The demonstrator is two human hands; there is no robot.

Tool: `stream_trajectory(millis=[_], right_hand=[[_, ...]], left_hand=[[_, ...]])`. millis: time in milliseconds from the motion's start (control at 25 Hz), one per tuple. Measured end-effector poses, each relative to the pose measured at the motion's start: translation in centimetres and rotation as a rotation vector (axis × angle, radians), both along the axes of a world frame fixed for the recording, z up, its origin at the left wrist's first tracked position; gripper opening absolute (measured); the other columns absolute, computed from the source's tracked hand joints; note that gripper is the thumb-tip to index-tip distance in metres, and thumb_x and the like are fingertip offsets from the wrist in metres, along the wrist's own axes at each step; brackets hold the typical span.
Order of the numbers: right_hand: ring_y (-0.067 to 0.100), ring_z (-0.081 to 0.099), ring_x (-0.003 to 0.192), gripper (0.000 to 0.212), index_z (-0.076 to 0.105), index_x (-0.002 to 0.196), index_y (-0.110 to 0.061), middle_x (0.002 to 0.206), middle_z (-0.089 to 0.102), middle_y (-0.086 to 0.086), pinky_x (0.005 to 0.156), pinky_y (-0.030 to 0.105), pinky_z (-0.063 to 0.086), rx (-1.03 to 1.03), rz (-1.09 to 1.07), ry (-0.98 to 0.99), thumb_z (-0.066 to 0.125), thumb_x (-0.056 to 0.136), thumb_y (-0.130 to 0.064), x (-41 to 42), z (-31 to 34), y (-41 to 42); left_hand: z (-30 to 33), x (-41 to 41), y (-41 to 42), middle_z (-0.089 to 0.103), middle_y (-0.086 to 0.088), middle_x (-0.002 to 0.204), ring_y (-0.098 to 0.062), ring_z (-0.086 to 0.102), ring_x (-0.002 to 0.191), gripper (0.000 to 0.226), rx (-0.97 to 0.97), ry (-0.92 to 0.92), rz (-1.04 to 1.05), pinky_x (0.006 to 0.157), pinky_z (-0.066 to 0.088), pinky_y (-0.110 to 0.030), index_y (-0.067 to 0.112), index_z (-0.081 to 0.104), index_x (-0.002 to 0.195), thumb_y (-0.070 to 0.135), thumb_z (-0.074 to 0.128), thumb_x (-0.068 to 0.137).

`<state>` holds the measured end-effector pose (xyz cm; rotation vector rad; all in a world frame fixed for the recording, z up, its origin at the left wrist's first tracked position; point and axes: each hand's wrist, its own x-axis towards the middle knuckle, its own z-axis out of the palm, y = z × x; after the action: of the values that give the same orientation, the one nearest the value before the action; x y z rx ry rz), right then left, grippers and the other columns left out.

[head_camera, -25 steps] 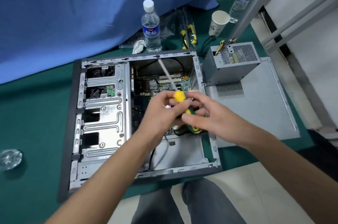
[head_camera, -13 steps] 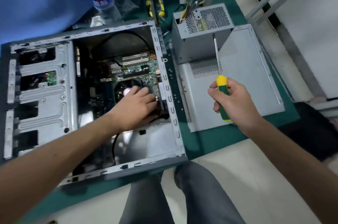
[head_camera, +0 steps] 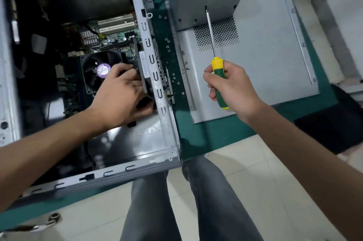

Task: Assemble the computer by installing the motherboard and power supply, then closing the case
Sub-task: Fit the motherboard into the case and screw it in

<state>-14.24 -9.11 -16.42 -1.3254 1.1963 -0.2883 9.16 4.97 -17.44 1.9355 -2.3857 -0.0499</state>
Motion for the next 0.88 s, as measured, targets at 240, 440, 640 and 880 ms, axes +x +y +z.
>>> stream_trajectory(millis=[240, 440, 640, 880], right_hand=[[0.013, 0.057, 0.052, 0.003, 0.063, 0.091, -0.016, 0.07, 0.057, -0.002, 0.055, 0.026, 0.051, 0.018, 0.031, -0.007, 0.061, 0.091, -0.019, 0.6, -1.0, -0.6], [0.014, 0.056, 0.052, 0.002, 0.063, 0.091, -0.014, 0.07, 0.057, 0.001, 0.053, 0.024, 0.049, 0.047, 0.052, -0.038, 0.061, 0.091, -0.015, 1.3, -2.1, -0.9], [0.014, 0.056, 0.053, 0.004, 0.063, 0.093, -0.012, 0.071, 0.057, 0.003, 0.054, 0.027, 0.05, 0.056, 0.067, -0.028, 0.06, 0.091, -0.015, 1.3, -3.2, -1.3], [0.014, 0.057, 0.048, 0.005, 0.062, 0.085, -0.016, 0.063, 0.056, -0.003, 0.05, 0.025, 0.047, -0.017, 0.067, 0.011, 0.059, 0.088, -0.019, 1.1, -4.7, -0.7]], left_hand=[[-0.6, 0.2, 0.0, 0.059, 0.003, 0.064, -0.031, 0.059, 0.076, 0.03, -0.096, 0.126, 0.038, 0.097, 0.032, -0.037, 0.02, 0.061, 0.068, 0.04, 0.054, 0.089], [-1.5, 0.2, 0.2, 0.064, 0.001, 0.068, -0.034, 0.06, 0.085, 0.039, -0.201, 0.094, 0.098, 0.097, 0.03, -0.036, 0.014, 0.07, 0.069, 0.036, 0.051, 0.094], [-2.0, 0.2, 0.2, 0.055, -0.002, 0.061, -0.031, 0.053, 0.079, 0.044, -0.251, 0.046, 0.068, 0.097, 0.032, -0.039, 0.012, 0.057, 0.063, 0.028, 0.04, 0.1], [-2.4, 0.1, -0.3, 0.023, 0.005, 0.063, -0.016, 0.029, 0.072, 0.046, -0.304, 0.076, 0.042, 0.096, 0.027, -0.03, 0.013, 0.042, 0.061, 0.026, 0.033, 0.105]])
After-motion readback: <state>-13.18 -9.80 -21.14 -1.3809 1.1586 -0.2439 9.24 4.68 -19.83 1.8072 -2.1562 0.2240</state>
